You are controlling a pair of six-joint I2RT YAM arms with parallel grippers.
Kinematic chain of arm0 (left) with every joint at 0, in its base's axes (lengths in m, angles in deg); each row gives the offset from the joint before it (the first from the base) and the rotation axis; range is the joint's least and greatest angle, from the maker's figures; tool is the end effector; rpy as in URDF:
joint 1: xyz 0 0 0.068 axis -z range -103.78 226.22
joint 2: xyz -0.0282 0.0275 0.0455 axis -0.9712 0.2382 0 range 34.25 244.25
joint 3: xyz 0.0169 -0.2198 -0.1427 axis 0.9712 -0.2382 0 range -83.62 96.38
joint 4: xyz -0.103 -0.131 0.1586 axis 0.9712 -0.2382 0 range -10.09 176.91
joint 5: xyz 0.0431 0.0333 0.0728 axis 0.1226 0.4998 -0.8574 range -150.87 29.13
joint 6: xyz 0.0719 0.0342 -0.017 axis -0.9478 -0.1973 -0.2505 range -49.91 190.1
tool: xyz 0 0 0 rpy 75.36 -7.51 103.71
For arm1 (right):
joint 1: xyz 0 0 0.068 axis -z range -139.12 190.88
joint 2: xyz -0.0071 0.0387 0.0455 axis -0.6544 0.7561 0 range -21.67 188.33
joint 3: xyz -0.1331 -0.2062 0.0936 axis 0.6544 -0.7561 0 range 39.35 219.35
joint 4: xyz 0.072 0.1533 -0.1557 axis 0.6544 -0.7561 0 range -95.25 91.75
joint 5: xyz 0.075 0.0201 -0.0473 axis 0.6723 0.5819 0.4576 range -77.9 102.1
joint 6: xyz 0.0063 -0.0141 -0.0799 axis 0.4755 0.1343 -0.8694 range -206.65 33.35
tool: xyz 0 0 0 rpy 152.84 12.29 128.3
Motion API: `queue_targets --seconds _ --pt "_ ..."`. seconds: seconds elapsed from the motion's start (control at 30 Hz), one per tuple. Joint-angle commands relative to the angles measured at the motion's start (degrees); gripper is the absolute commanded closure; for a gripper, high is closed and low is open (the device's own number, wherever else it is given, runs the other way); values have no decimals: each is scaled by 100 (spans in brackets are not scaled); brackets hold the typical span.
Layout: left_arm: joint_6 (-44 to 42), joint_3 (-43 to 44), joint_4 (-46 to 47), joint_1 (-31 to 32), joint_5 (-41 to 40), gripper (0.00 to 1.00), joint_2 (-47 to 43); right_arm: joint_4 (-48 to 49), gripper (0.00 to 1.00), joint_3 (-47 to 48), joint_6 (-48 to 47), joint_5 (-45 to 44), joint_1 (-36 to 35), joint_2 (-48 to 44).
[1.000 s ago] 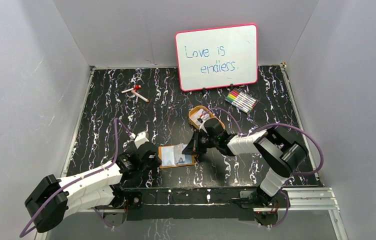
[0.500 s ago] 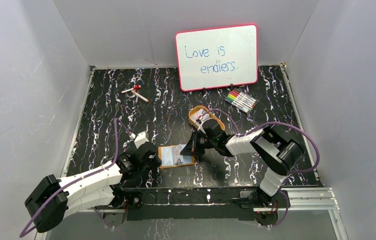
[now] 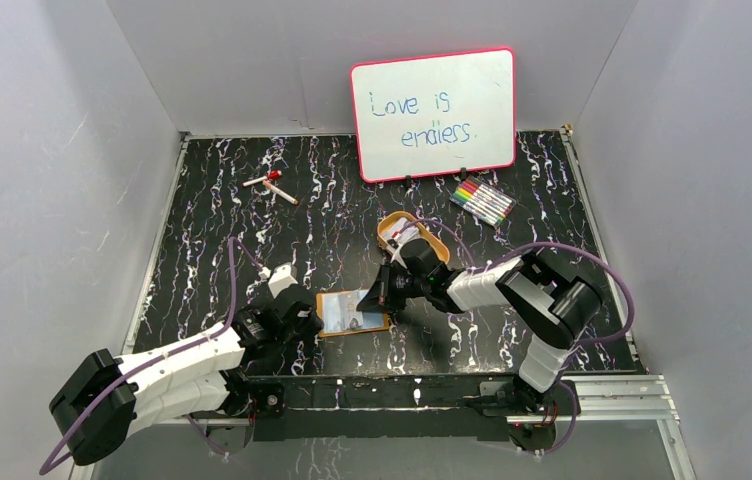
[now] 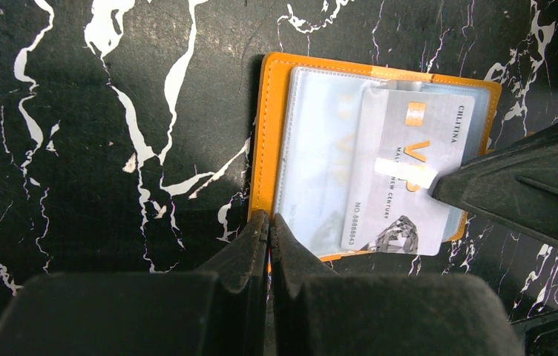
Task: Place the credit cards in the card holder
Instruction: Insert the credit card into the card holder.
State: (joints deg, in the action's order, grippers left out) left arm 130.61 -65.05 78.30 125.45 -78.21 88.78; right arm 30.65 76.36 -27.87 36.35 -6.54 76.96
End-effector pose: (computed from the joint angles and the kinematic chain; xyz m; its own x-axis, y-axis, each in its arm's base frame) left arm 0.1334 -0.1223 0.1452 -0.7340 -0.4212 -0.5327 -0.1114 0.8485 -0.5173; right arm 0.2003 0.2608 0.1320 -0.9636 0.1039 -0.2462 -0.1563 0.5282 0.8346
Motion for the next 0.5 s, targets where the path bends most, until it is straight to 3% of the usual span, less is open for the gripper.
queue_targets --seconds 0.0,0.47 --pt "15 -68 -47 -17 -76 100 -73 45 100 194 36 62 -139 179" --pt "14 -72 -69 -18 -65 100 -117 -19 100 390 -31 160 -247 412"
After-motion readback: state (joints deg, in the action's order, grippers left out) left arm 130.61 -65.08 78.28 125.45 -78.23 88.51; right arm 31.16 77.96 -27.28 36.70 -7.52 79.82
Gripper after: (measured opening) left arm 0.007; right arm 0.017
